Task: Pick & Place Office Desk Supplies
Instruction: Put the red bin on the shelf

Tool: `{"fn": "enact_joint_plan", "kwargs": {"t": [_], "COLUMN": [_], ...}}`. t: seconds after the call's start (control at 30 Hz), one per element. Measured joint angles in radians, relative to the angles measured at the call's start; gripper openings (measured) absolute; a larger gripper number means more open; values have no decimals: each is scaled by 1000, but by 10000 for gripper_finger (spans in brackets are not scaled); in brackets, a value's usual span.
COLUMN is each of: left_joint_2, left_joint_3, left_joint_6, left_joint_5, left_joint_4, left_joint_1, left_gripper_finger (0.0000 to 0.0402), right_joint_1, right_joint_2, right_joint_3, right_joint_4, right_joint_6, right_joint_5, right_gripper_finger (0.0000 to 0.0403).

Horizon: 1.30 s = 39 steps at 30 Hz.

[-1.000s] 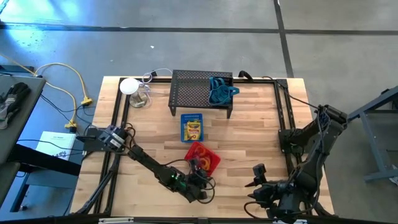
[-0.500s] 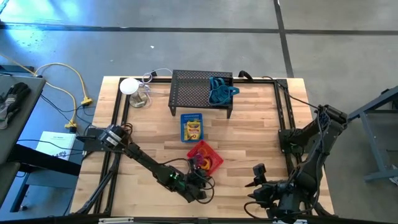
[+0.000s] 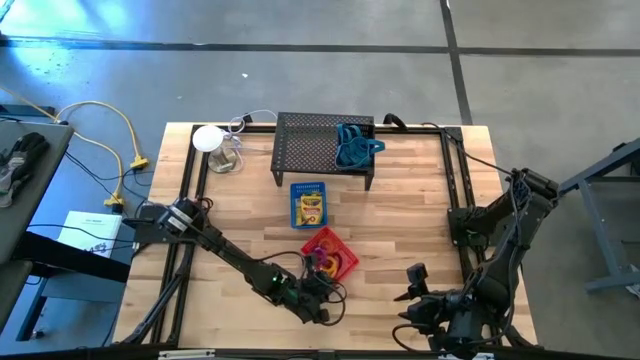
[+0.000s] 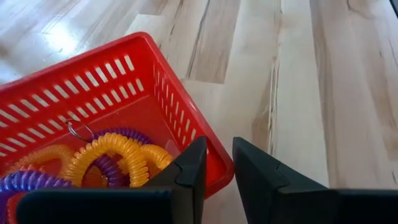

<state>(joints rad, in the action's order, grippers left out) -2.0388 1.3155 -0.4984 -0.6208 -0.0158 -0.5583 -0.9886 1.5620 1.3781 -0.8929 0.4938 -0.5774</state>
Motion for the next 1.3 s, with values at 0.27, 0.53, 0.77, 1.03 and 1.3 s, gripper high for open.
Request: {"fn": "enact_joint_plan", "kwargs": {"t": [0.27, 0.53, 0.77, 1.03, 1.3], "left_joint_2": [0, 0, 0, 0, 0], "left_joint_3": [0, 0, 0, 0, -1], "left_joint_6": [0, -1, -41, -41, -38], "left_joint_5": [-11, 10, 22, 21, 17], "left_joint_4": [37, 46, 74, 74, 72], "left_joint_1": [23, 48, 53, 53, 53], "left_gripper_finger": [69, 69, 69, 48, 7], "right_joint_1": [0, 0, 0, 0, 0], "right_joint_2": [0, 0, 0, 0, 0], "right_joint_3": [0, 0, 0, 1, 1], "right_joint_4": [9, 9, 10, 16, 16], "right_joint_6": [0, 0, 0, 0, 0], "right_joint_5": [0, 0, 0, 0, 0], "right_gripper_finger": [151, 151, 151, 151, 151]}}
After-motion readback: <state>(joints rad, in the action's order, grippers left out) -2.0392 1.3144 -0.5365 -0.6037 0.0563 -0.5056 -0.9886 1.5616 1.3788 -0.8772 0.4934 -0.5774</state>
